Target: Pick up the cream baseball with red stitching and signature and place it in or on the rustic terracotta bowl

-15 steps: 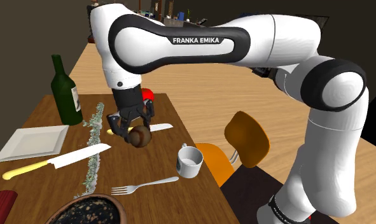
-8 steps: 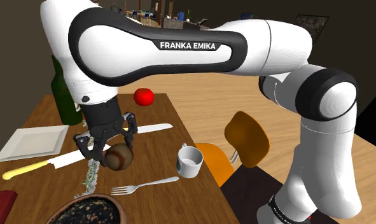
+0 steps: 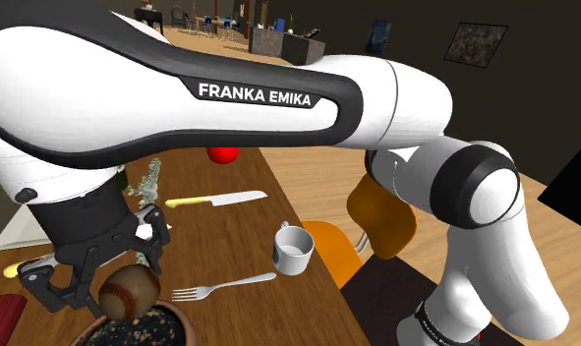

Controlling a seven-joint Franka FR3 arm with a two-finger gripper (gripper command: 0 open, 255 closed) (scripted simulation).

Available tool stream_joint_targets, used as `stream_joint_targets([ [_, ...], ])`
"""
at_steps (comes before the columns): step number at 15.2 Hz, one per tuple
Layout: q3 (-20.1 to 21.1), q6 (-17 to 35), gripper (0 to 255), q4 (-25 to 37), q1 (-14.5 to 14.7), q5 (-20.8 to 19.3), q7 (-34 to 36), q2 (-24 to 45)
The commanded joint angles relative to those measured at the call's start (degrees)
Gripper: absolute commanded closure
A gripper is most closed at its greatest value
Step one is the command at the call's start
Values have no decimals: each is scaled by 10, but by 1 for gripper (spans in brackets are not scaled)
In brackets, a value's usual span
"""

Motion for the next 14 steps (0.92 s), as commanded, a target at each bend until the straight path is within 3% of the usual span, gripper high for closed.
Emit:
stream_joint_targets([
  [1,-3,-38,255,104,46,-14,21,63],
  [6,0,23,255,12,26,-7,21,34],
  [14,1,101,255,-84,8,-4,20,18],
])
